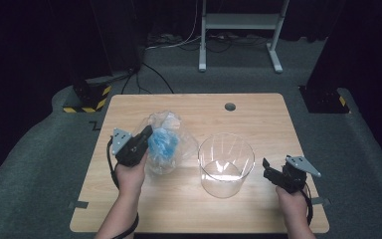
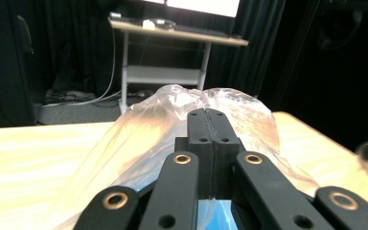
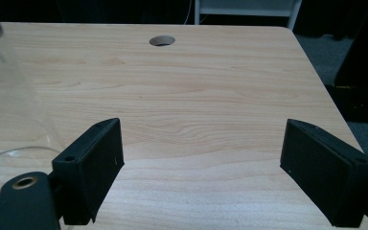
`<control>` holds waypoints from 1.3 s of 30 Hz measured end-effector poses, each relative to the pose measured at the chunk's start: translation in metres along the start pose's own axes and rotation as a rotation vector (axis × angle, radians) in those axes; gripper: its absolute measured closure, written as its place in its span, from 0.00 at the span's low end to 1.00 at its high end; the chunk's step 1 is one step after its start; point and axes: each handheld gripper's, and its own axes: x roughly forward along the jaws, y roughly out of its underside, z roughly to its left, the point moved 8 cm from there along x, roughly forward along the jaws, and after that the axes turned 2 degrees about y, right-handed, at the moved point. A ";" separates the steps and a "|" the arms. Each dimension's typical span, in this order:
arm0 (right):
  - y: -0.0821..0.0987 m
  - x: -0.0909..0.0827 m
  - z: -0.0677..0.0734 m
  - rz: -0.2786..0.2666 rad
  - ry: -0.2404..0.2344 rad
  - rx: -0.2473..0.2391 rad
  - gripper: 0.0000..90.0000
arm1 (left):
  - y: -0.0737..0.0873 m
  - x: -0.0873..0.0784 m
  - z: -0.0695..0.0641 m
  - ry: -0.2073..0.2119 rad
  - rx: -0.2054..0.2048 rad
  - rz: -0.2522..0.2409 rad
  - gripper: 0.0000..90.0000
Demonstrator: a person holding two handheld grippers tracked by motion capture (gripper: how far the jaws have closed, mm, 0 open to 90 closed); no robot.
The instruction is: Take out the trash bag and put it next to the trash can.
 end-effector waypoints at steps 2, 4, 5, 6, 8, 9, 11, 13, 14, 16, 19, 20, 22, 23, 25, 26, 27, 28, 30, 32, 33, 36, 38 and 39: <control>0.001 0.001 -0.002 0.004 0.001 0.006 0.16 | 0.003 0.013 0.001 -0.012 0.006 0.020 0.99; 0.001 0.003 -0.006 0.007 0.007 0.020 0.16 | 0.003 0.034 0.005 -0.032 -0.017 0.035 0.99; 0.000 0.002 -0.007 0.005 0.008 0.021 0.16 | 0.003 0.034 0.005 -0.032 -0.017 0.035 0.99; 0.000 0.002 -0.008 0.006 0.009 0.021 0.16 | 0.003 0.041 0.005 -0.041 -0.009 0.041 0.99; 0.000 0.001 -0.008 0.005 0.010 0.025 0.16 | 0.006 0.054 0.002 -0.054 0.013 0.062 0.99; 0.000 -0.001 -0.008 0.004 0.012 0.031 0.16 | 0.007 0.058 0.002 -0.061 0.023 0.069 0.99; 0.000 -0.003 -0.008 -0.002 0.007 0.032 0.16 | 0.011 0.067 0.003 -0.073 0.027 0.086 0.99; 0.000 -0.004 -0.006 -0.001 0.001 0.032 0.16 | 0.016 0.075 0.007 -0.089 0.035 0.107 0.99; 0.001 -0.003 -0.005 0.004 -0.002 0.028 0.16 | 0.019 0.079 0.008 -0.091 0.025 0.116 0.99; 0.002 -0.002 -0.003 0.007 -0.010 0.021 0.16 | 0.031 0.087 0.010 -0.098 0.012 0.142 0.99; 0.003 -0.001 -0.001 0.010 -0.016 0.019 0.16 | 0.038 0.088 0.008 -0.098 0.005 0.152 0.99; 0.003 -0.001 -0.002 0.010 -0.020 0.022 0.16 | 0.045 0.088 0.006 -0.094 0.009 0.160 0.99; 0.003 -0.001 -0.002 0.010 -0.021 0.024 0.16 | 0.048 0.088 0.005 -0.094 0.006 0.163 0.99; 0.003 -0.001 -0.002 0.010 -0.021 0.024 0.16 | 0.052 0.087 0.005 -0.095 0.006 0.171 0.99; 0.003 -0.002 -0.002 0.011 -0.021 0.027 0.16 | 0.057 0.086 0.006 -0.097 0.004 0.181 0.99; 0.003 -0.002 -0.001 0.007 -0.023 0.028 0.16 | 0.059 0.086 0.006 -0.097 0.001 0.186 0.98; 0.003 -0.002 0.000 0.009 -0.024 0.029 0.16 | 0.063 0.085 0.006 -0.099 -0.004 0.196 0.98; 0.003 -0.002 0.000 0.009 -0.024 0.029 0.16 | 0.063 0.085 0.006 -0.099 -0.004 0.196 0.98; 0.003 -0.002 0.003 0.008 -0.030 0.020 0.16 | 0.066 0.085 0.006 -0.098 -0.002 0.206 0.96; 0.003 -0.002 0.005 0.010 -0.034 0.015 0.16 | 0.068 0.084 0.006 -0.098 -0.016 0.216 0.93; 0.004 -0.002 0.006 0.012 -0.034 0.013 0.16 | 0.068 0.084 0.006 -0.096 -0.021 0.220 0.88; 0.005 0.001 0.006 0.018 -0.038 0.010 0.16 | 0.065 0.081 0.004 -0.080 -0.050 0.226 0.62; 0.006 0.002 0.005 0.024 -0.036 0.012 0.16 | 0.060 0.077 0.003 -0.084 -0.031 0.214 0.50; 0.006 0.002 0.005 0.024 -0.036 0.012 0.16 | 0.059 0.075 0.001 -0.084 -0.031 0.213 0.50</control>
